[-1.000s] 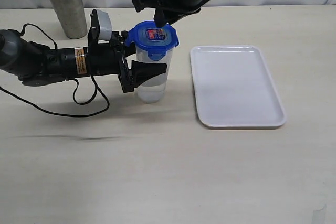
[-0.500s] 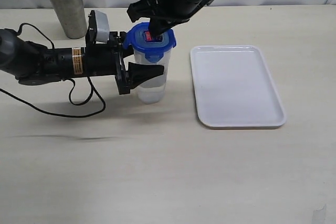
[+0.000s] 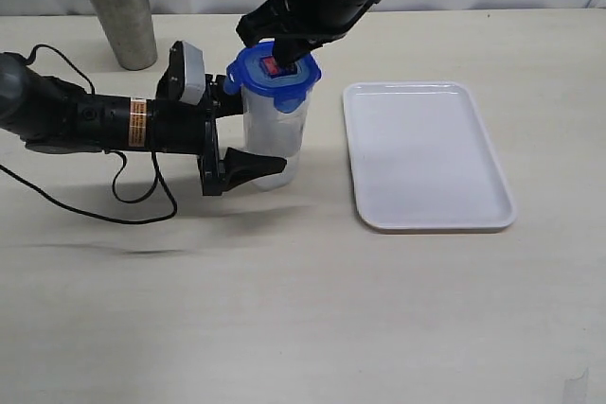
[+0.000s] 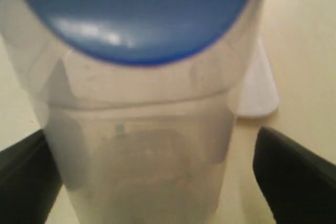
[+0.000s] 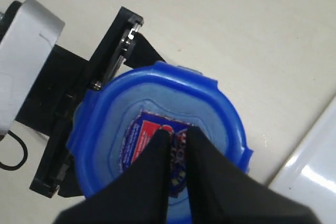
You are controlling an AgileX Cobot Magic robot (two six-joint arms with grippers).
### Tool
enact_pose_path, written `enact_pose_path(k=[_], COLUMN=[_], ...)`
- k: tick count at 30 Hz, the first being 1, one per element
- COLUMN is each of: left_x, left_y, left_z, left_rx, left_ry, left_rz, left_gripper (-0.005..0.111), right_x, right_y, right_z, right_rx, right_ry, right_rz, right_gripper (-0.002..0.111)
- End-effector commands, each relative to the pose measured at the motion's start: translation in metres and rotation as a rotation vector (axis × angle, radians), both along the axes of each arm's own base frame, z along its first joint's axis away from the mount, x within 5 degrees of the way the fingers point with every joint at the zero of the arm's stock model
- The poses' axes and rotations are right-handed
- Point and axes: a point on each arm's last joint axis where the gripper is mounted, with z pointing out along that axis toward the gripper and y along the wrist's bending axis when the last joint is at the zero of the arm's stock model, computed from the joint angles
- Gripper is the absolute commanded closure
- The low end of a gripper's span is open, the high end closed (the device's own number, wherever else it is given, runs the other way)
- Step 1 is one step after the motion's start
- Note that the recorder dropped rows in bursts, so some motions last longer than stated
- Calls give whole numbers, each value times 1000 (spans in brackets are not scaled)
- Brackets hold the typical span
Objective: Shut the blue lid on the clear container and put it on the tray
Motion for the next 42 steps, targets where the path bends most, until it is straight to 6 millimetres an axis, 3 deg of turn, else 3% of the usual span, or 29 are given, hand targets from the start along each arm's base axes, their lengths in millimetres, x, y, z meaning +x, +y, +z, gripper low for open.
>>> enact_pose_path(k=[1,9,26,31,38,41,42], left_x=[-2,-4,2,2,1,0,-1], left_y=[-6,-18,-8,-9,-9,-9,-9], left_z=[4,0,3,-7,-13,-13,-14], left_rx=[-48,11,-49,-115,-107,-102,-96], left_ry=[-1,-65,-62,-52,-56,-56,-57], left_rz=[-5,-2,37,54,48,37,24], left_gripper=[21,21,22,37,43,68,83], right_x=[-5,-5,-5,-5,-5,-5,-5], right_y=[2,0,-2,-2,-2,-2,-3], right_z=[-17,-18,-19,-19,-19,-18,-15], right_rx=[-28,-68,-96,-96,-96,-95,-92], right_ry=[96,71,72,72,72,70,64], right_rz=[48,115,115,115,115,114,114], right_gripper=[96,96,96,96,96,96,96])
